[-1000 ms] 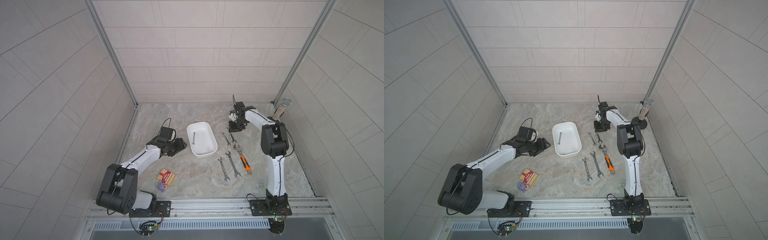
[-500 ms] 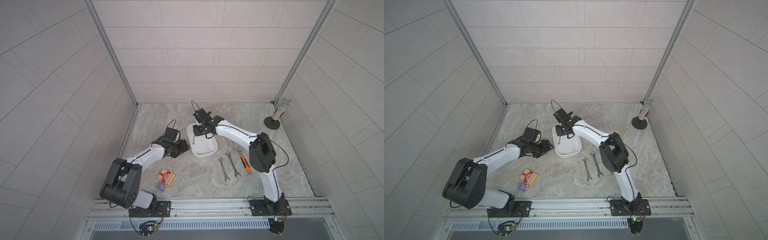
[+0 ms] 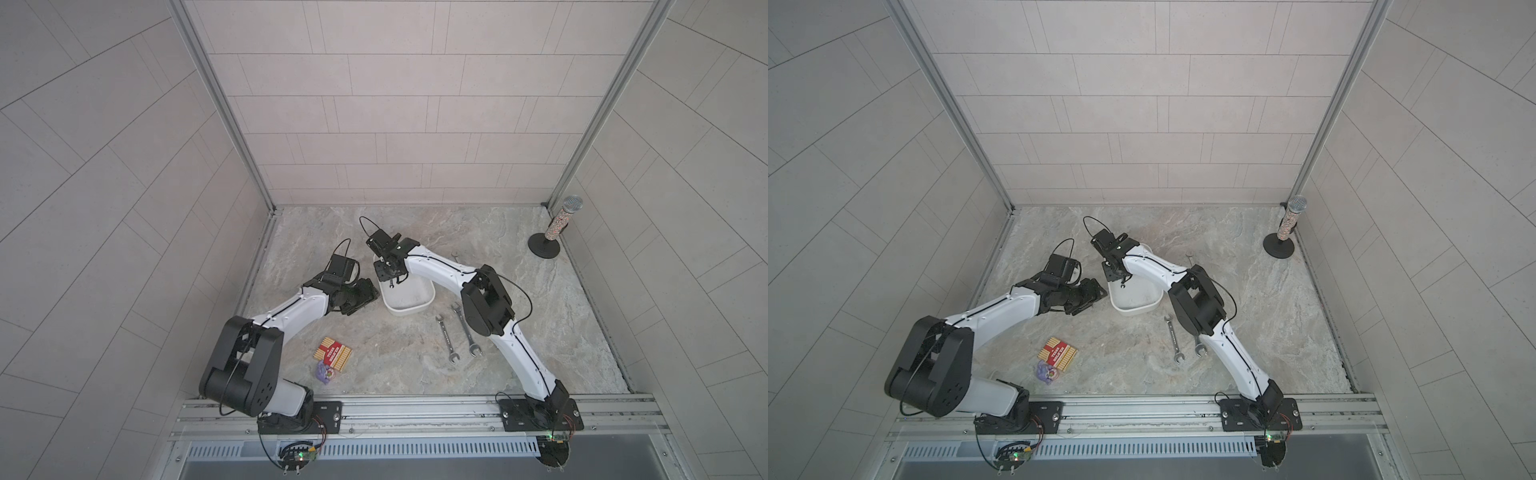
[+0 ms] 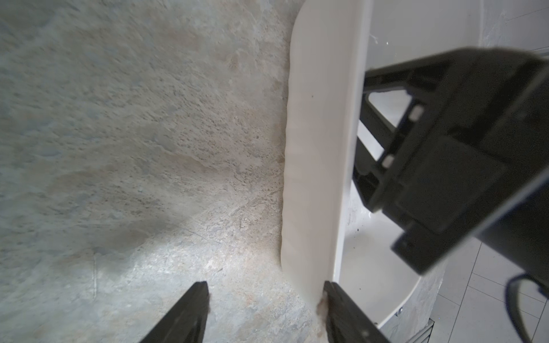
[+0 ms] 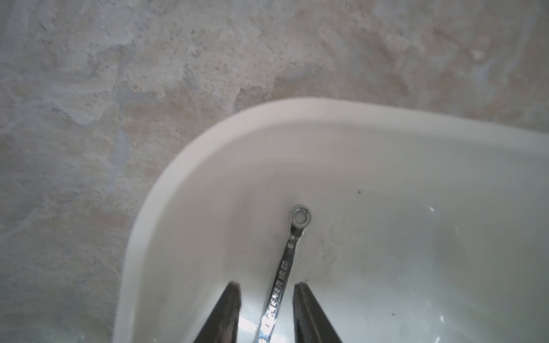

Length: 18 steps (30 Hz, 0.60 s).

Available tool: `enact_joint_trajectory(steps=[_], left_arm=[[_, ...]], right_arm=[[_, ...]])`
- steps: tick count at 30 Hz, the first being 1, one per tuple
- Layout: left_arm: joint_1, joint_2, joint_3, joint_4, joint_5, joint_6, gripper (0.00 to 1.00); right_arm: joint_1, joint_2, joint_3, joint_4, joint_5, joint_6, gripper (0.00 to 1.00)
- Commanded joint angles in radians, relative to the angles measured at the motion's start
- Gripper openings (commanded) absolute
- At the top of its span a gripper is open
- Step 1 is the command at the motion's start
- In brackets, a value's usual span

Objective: Take out the wrench from the storage box
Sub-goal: Adjust the wrench in the storage box.

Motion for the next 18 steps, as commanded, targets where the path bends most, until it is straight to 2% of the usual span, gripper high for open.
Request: enact_joint_trajectory(steps=[1,4,8,18], left_arm=[[0.004,-0.025,-0.004,-0.001,0.0,0.017,0.67],[0.004,-0.024,-0.005,0.004,0.006,0.013,0.67],[0.005,-0.023,-0.01,0.012,0.009,0.007,0.67],[0.004,-0.026,-0.013,0.012,0.006,0.004,0.67]], right_arm=[[0.012,0.061,0.023,-0.104,0.075,-0.042,0.33],[-0.001,0.065,0.014,-0.126,0.064,-0.055,0.26],[-0.023,0.026,-0.041,-0.11,-0.012,-0.052,0.14],[-0.056,-0.059,-0.113,-0.108,-0.125,-0.059,0.1]])
